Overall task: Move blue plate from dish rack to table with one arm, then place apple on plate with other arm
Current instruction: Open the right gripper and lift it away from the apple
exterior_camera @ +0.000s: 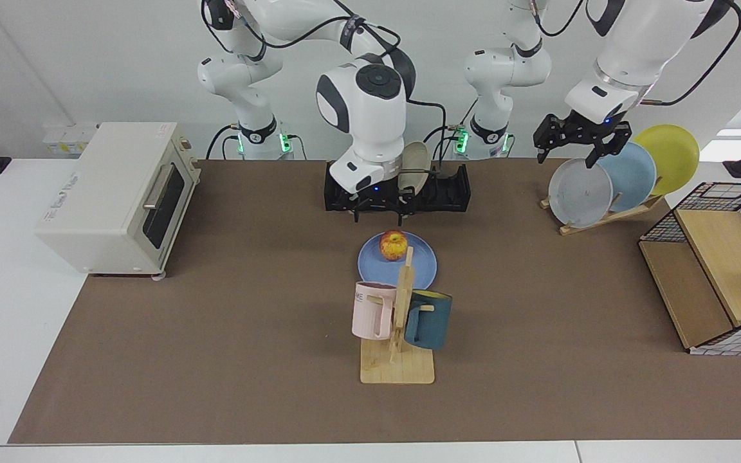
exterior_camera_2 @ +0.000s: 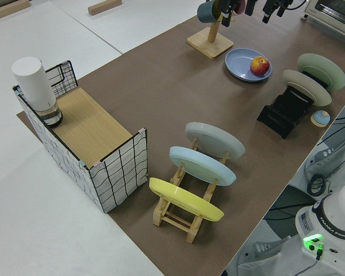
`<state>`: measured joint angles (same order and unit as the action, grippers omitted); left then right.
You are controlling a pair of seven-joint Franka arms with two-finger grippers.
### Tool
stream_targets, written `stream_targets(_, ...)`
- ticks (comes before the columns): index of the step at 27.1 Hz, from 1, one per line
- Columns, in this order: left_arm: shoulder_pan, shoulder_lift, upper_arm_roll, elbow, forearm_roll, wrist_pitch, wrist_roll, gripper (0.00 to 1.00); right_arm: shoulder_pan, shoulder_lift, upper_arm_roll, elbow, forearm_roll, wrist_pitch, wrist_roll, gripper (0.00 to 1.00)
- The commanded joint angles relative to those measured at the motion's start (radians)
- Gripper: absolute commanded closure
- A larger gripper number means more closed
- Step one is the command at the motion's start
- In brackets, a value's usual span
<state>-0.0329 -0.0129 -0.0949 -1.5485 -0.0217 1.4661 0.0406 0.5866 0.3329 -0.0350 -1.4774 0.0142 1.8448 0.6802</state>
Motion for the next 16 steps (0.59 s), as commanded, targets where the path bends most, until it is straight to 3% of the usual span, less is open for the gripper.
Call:
stream_targets(1, -0.002, -0.009, 0.004, 0.007, 0.017, -0.016, -0.008, 0.00, -0.092, -0.061, 0.009, -0.055, 0.017, -0.024, -0.164, 0.00)
stream_targets(10, -0.002, -0.009, 0.004, 0.008, 0.017, -0.016, -0.008, 0.00, -0.260, -0.156, 0.007, -0.158, 0.009, -0.027, -0.439, 0.00)
stream_targets(16, -0.002, -0.010, 0.004, 0.008, 0.016, -0.016, -0.008, 0.00, -0.365, -0.196, 0.006, -0.165, -0.003, -0.056, -0.602, 0.00)
